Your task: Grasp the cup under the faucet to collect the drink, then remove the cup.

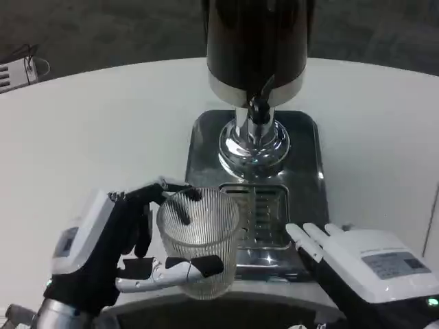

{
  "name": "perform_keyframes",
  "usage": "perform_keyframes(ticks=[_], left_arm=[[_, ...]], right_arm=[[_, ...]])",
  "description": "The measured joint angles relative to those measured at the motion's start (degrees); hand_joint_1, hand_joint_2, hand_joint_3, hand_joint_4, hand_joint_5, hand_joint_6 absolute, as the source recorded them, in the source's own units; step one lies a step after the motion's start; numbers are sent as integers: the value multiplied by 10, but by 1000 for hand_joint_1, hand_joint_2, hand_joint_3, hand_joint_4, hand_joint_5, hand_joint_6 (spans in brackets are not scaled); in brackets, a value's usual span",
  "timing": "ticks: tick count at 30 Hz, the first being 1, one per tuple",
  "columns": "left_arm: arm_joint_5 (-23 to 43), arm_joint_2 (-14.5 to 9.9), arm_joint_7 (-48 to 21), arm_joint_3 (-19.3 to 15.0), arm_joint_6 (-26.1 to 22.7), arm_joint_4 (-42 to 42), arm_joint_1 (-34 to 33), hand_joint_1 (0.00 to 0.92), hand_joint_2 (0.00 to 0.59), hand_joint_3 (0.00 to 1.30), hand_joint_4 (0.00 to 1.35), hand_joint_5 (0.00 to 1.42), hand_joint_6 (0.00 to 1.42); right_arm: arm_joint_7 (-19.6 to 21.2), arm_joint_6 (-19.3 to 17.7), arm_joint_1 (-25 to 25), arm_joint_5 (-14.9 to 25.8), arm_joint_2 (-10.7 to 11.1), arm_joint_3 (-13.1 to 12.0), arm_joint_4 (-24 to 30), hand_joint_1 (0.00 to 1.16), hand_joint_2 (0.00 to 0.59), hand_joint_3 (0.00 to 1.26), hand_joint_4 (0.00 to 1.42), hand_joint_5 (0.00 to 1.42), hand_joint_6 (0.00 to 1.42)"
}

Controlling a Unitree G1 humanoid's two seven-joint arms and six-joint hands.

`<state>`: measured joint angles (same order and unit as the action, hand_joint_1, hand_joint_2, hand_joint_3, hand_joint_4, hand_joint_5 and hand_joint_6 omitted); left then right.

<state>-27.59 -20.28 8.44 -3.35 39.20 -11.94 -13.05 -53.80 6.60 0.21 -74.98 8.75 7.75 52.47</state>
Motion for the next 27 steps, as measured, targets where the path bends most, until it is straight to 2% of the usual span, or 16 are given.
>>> perform_keyframes(ticks=[6, 15, 27], left_arm=[[-36, 1, 32, 24, -12, -79, -71, 589, 0, 1019, 1160, 1294, 1424], [-82, -1, 99, 70, -32, -217, -190, 589, 0, 1019, 1154, 1294, 1424], [-116, -4, 185, 135, -46, -345, -291, 589, 0, 1016, 1153, 1294, 1424]], right_arm=[[4, 0, 4, 3, 0, -9, 2, 523, 447, 0, 0, 0, 0], [4, -1, 11, 30, 10, -26, 5, 516, 447, 0, 0, 0, 0], [4, -1, 18, 54, 23, -40, 10, 512, 447, 0, 0, 0, 0]])
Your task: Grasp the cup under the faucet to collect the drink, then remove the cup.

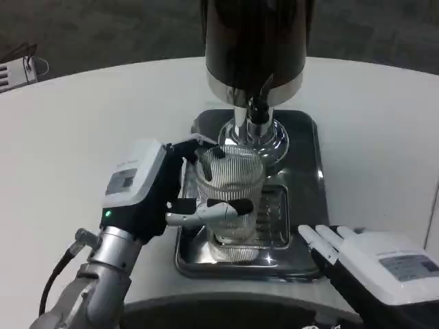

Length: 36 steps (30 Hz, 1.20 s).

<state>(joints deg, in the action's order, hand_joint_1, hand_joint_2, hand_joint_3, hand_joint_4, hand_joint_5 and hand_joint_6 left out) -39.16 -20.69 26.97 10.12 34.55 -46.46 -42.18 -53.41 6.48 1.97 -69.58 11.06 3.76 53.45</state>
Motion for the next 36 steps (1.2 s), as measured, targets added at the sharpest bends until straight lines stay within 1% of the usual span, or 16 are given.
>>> perform_keyframes(ticks=[6, 9, 10, 14, 16, 17, 19, 20, 21, 22, 23, 24, 27, 30, 33, 36], left_arm=[[-5, 1, 18, 29, -4, -20, -24, 589, 0, 973, 1116, 1269, 1424], [-10, 3, 22, 41, -8, -20, -30, 578, 0, 925, 1039, 1231, 1418], [-10, 4, 22, 43, -9, -20, -30, 575, 0, 908, 1030, 1218, 1423], [-10, 5, 21, 47, -15, -15, -31, 555, 0, 834, 917, 1144, 1418], [-10, 4, 18, 48, -24, -9, -30, 529, 0, 778, 841, 1089, 1398], [-10, 4, 16, 48, -28, -5, -30, 502, 0, 739, 779, 1043, 1383], [-10, 4, 8, 49, -38, 4, -30, 458, 0, 696, 715, 995, 1351], [-9, 4, 5, 48, -43, 7, -30, 420, 3, 667, 685, 977, 1339], [-9, 4, 3, 48, -47, 11, -30, 352, 17, 623, 650, 957, 1313], [-9, 4, -2, 48, -53, 16, -30, 302, 26, 598, 620, 951, 1303], [-9, 3, -3, 48, -55, 17, -30, 259, 34, 573, 596, 941, 1285], [-9, 3, -6, 48, -59, 21, -30, 239, 34, 548, 568, 919, 1269], [-9, 2, -16, 48, -66, 30, -30, 193, 24, 443, 445, 784, 1153], [-2, 2, -24, 48, -68, 34, -30, 170, 20, 375, 349, 677, 1076], [4, 2, -27, 48, -68, 34, -30, 152, 17, 310, 262, 596, 1021], [4, 2, -30, 48, -68, 34, -30, 149, 16, 246, 215, 549, 981]], right_arm=[[0, 0, 7, 4, 3, -4, 7, 511, 447, 0, 0, 0, 0], [0, 0, 10, 7, 3, -6, 10, 510, 447, 0, 0, 0, 0], [0, 0, 11, 9, 3, -7, 11, 510, 447, 0, 0, 0, 0], [0, 0, 18, 12, 4, -8, 12, 507, 444, 0, 0, 0, 0], [0, 0, 20, 13, 4, -8, 13, 503, 445, 0, 0, 0, 0], [0, 0, 21, 14, 4, -8, 13, 501, 445, 0, 0, 0, 0], [0, 0, 24, 15, 4, -8, 13, 497, 446, 0, 0, 0, 0], [0, 0, 24, 16, 4, -8, 13, 496, 447, 0, 0, 0, 0], [0, 1, 24, 18, 4, -9, 13, 494, 447, 0, 0, 0, 0], [0, 1, 24, 22, 4, -9, 13, 494, 446, 0, 0, 0, 0], [0, 1, 24, 24, 4, -9, 13, 493, 445, 0, 0, 0, 0], [0, 1, 24, 25, 5, -9, 13, 493, 444, 0, 0, 0, 0], [0, 2, 24, 28, 5, -9, 13, 494, 443, 0, 0, 0, 0], [0, 2, 20, 36, 7, -9, 11, 495, 443, 0, 0, 0, 0], [0, 3, 16, 38, 9, -9, 9, 494, 441, 0, 0, 0, 0], [0, 5, 15, 42, 10, -10, 7, 494, 440, 0, 0, 0, 0]])
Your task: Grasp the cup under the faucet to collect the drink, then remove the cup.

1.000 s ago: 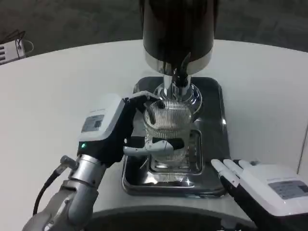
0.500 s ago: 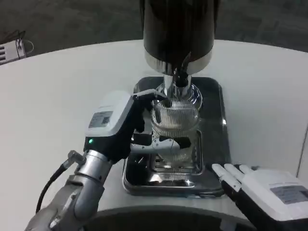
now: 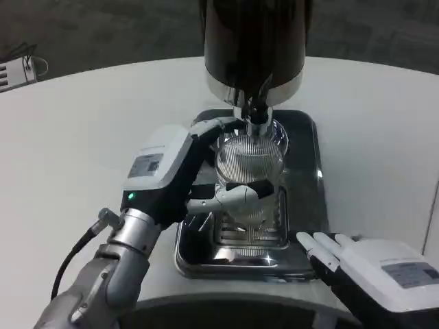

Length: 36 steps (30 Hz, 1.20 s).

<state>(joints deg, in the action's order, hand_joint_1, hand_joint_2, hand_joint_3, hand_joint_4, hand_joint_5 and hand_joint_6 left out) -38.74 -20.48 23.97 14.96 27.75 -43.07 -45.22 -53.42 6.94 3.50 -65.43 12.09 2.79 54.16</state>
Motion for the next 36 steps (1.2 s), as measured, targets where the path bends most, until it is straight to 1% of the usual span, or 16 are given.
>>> perform_keyframes(ticks=[3, 7, 11, 14, 16, 18, 23, 24, 26, 27, 28, 30, 32, 34, 36], left_arm=[[6, 0, -1, 0, 0, 0, 0, 136, 17, 194, 198, 534, 954], [24, 0, -11, -1, 7, 4, 0, 125, 18, 185, 186, 524, 953], [45, -2, -23, -7, 23, 33, 10, 123, 22, 186, 192, 538, 953], [56, -11, -35, -15, 28, 64, 33, 136, 25, 195, 207, 553, 974], [68, -17, -46, -26, 28, 92, 53, 137, 25, 196, 211, 554, 975], [77, -31, -59, -42, 28, 139, 84, 138, 25, 196, 214, 555, 975], [115, -59, -87, -95, 25, 248, 161, 139, 25, 217, 243, 556, 976], [121, -62, -90, -103, 24, 263, 173, 139, 25, 238, 262, 551, 944], [140, -65, -103, -124, 22, 300, 202, 139, 25, 266, 288, 535, 817], [149, -66, -109, -133, 22, 317, 214, 139, 25, 276, 303, 520, 727], [160, -66, -115, -141, 22, 332, 224, 132, 27, 281, 308, 495, 608], [184, -66, -132, -161, 22, 365, 240, 129, 36, 291, 316, 452, 521], [213, -67, -152, -175, 22, 390, 244, 126, 47, 278, 279, 385, 447], [243, -67, -175, -183, 21, 407, 243, 117, 58, 260, 251, 362, 412], [287, -66, -208, -185, 12, 423, 238, 101, 64, 228, 226, 338, 386]], right_arm=[[0, 3, -5, 7, 4, -2, -6, 493, 440, 0, 0, 0, 0], [0, 4, -6, 9, 11, -3, -10, 493, 440, 0, 0, 0, 0], [0, 9, -9, 14, 16, -3, -18, 493, 440, 0, 0, 0, 0], [1, 10, -10, 15, 18, -3, -19, 495, 442, 0, 0, 0, 0], [2, 11, -12, 15, 19, -4, -20, 496, 443, 0, 0, 0, 0], [2, 14, -13, 16, 19, -4, -20, 497, 444, 0, 0, 0, 0], [2, 17, -25, 17, 23, -4, -23, 499, 446, 0, 0, 0, 0], [2, 19, -28, 17, 24, -4, -24, 500, 446, 0, 0, 0, 0], [2, 20, -32, 17, 25, -2, -26, 500, 446, 0, 0, 0, 0], [2, 20, -33, 17, 25, -1, -26, 501, 446, 0, 0, 0, 0], [2, 20, -34, 17, 25, -1, -27, 501, 446, 0, 0, 0, 0], [2, 22, -36, 17, 25, 0, -27, 501, 446, 0, 0, 0, 0], [2, 24, -36, 17, 26, 1, -27, 502, 446, 0, 0, 0, 0], [2, 24, -37, 17, 26, 3, -27, 502, 446, 0, 0, 0, 0], [2, 25, -37, 15, 26, 6, -27, 502, 446, 0, 0, 0, 0]])
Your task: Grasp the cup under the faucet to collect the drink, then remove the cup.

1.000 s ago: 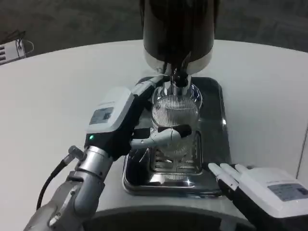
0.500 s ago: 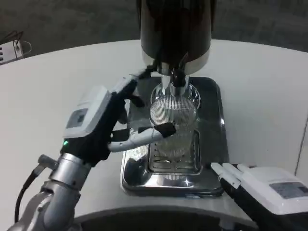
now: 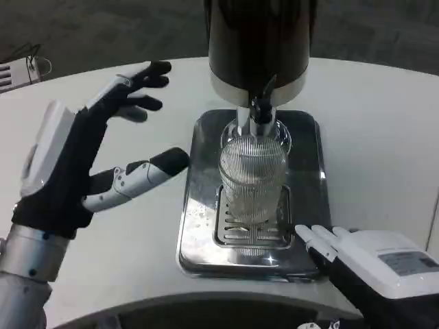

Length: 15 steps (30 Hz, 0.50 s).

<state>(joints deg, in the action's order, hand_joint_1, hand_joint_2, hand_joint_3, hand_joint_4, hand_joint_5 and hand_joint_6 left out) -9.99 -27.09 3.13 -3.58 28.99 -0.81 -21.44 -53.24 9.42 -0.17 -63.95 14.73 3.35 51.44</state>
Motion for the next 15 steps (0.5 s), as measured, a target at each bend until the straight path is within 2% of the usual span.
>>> perform_keyframes(ticks=[6, 15], left_arm=[[89, 9, -80, 0, -63, 59, -54, 66, 69, 192, 177, 293, 339], [118, 56, -143, 36, -142, 87, -101, 50, 73, 176, 125, 253, 283]], right_arm=[[0, 1, 0, -4, 0, 12, 0, 502, 446, 0, 0, 0, 0], [-2, 8, -3, -8, 0, 14, 0, 502, 446, 0, 0, 0, 0]])
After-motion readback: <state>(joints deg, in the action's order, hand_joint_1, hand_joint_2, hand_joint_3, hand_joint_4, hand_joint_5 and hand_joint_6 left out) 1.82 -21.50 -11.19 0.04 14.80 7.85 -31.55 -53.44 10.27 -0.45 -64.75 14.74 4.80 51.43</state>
